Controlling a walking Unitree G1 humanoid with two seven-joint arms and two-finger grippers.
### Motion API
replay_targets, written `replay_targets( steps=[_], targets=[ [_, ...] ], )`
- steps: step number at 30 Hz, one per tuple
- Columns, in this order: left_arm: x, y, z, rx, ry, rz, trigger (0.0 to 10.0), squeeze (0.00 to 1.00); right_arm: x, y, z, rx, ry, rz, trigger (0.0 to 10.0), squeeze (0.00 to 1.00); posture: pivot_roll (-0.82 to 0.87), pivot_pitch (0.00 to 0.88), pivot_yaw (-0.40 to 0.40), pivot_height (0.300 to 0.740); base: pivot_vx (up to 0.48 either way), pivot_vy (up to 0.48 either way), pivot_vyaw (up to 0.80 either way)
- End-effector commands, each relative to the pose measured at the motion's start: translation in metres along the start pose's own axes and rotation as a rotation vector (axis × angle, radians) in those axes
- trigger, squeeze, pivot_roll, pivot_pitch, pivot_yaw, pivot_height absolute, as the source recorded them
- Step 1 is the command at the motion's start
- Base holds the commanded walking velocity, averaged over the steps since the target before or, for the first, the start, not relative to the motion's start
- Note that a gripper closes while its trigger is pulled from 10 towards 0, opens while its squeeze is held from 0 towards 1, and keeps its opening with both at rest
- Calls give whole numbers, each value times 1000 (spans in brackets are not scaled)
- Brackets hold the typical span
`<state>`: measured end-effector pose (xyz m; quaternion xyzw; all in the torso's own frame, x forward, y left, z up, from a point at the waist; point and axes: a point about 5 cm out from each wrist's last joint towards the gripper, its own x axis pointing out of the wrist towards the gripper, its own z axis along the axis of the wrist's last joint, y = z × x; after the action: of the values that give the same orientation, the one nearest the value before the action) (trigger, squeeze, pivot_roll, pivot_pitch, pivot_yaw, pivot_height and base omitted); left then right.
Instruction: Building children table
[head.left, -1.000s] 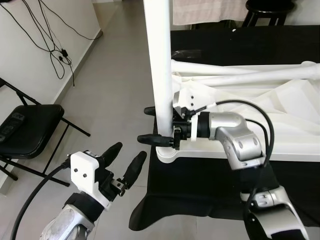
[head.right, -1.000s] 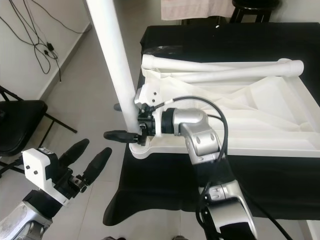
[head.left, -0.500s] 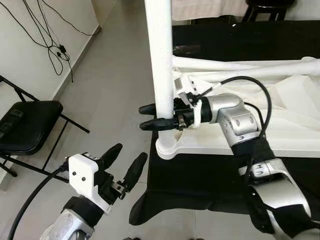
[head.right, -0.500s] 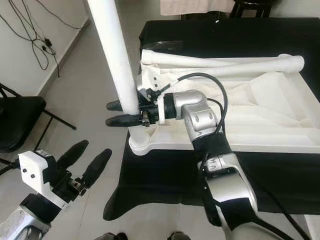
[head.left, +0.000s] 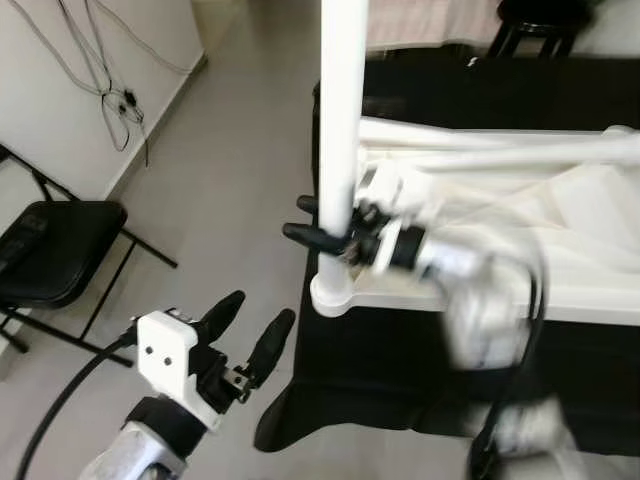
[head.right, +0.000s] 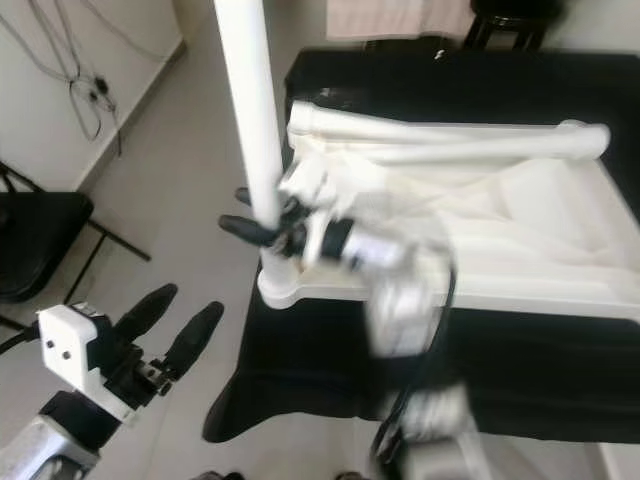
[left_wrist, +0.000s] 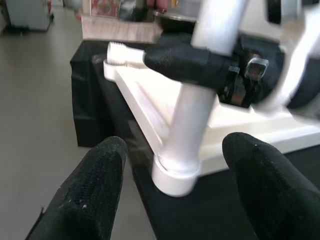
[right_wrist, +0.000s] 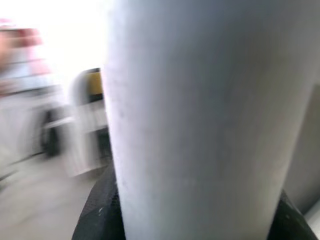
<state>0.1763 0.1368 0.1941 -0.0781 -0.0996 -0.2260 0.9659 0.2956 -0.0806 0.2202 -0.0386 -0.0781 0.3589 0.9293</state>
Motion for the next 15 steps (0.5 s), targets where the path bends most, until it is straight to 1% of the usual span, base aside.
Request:
replay_targets(
  steps=[1,2,5,9,10,11,12,15],
  targets=[
    [-2,5,-5,7,24,11,10000,0,-16,-8,-26,47,147,-171,0,0,-3,147,39,740,0,0,0],
    [-1,6,-6,8,25,10,10000,0,-15,-11,-27,37,148,-192,0,0,-2,145,40,740,0,0,0],
    [0,7,-8,8,26,6,10000,0,-10,-11,-25,9,149,-188,0,0,-8,134,35,740,0,0,0],
    [1,7,-8,11,22,10,10000,0,-5,-5,-25,28,155,-160,0,0,-5,127,26,740,0,0,0],
    [1,7,-8,13,19,14,10000,0,-2,-2,-24,33,154,-134,6549,0,-5,126,25,740,0,0,0],
    [1,7,-8,13,19,14,10000,0,-2,-2,-24,33,154,-134,6549,0,-5,126,25,740,0,0,0],
    [1,7,-8,13,17,16,10000,0,2,0,-20,31,118,-87,10000,0,-8,127,24,740,0,0,0],
    [1,7,-8,13,15,17,10000,0,3,4,-16,33,99,-77,10000,0,-8,127,24,740,0,0,0]
  ],
)
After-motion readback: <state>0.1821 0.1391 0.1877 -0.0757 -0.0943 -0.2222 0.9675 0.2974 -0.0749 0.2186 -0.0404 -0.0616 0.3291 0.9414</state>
